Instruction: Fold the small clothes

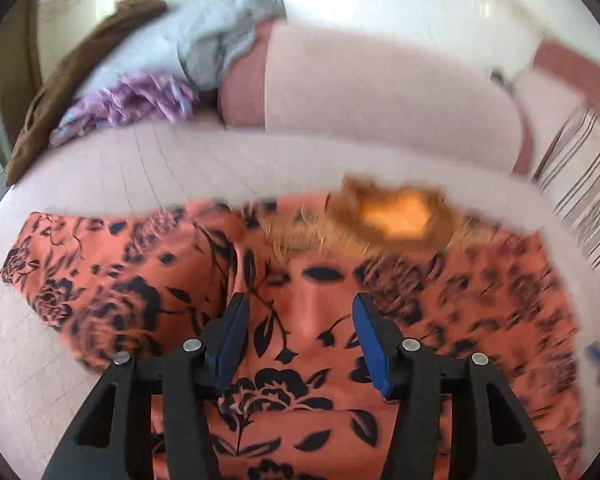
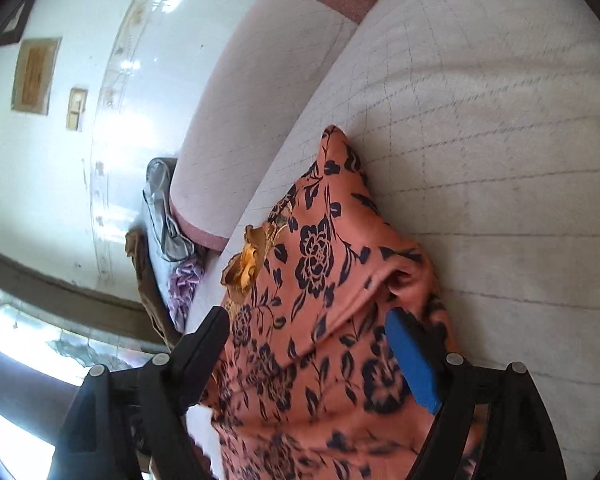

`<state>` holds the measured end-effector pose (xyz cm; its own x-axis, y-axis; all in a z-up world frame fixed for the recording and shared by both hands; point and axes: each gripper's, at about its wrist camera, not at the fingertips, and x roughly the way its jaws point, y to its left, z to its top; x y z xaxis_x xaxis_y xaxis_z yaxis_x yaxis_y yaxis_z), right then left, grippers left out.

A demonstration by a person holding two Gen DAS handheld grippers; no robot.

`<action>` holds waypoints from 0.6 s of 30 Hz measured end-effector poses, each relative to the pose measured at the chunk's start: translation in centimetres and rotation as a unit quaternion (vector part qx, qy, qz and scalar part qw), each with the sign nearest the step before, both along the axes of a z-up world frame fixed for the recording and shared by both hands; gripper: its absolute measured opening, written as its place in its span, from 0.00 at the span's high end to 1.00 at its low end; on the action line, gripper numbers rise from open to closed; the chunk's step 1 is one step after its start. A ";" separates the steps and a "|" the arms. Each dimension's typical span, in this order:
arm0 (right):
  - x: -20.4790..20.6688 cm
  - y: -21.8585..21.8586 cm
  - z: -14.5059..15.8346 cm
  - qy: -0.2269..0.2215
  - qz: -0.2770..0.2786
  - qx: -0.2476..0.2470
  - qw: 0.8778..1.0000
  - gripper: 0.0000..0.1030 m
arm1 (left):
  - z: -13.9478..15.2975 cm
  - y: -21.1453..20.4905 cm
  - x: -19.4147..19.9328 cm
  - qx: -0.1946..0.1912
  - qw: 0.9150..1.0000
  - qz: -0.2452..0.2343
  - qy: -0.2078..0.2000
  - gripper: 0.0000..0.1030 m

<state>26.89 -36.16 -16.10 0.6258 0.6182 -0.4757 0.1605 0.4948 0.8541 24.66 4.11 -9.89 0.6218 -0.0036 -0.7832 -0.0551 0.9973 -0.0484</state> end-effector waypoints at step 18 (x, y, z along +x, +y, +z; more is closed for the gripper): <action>7.6 -1.6 -4.9 0.075 -0.002 -0.034 0.997 0.80 | -3.6 0.6 1.6 0.029 0.999 -0.022 0.012 0.46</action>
<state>34.45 -37.81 -21.05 0.5462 0.5791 -0.6052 0.2862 0.5500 0.7846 26.24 4.66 -13.52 0.6034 0.0148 -0.7973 -0.0107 0.9999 0.0105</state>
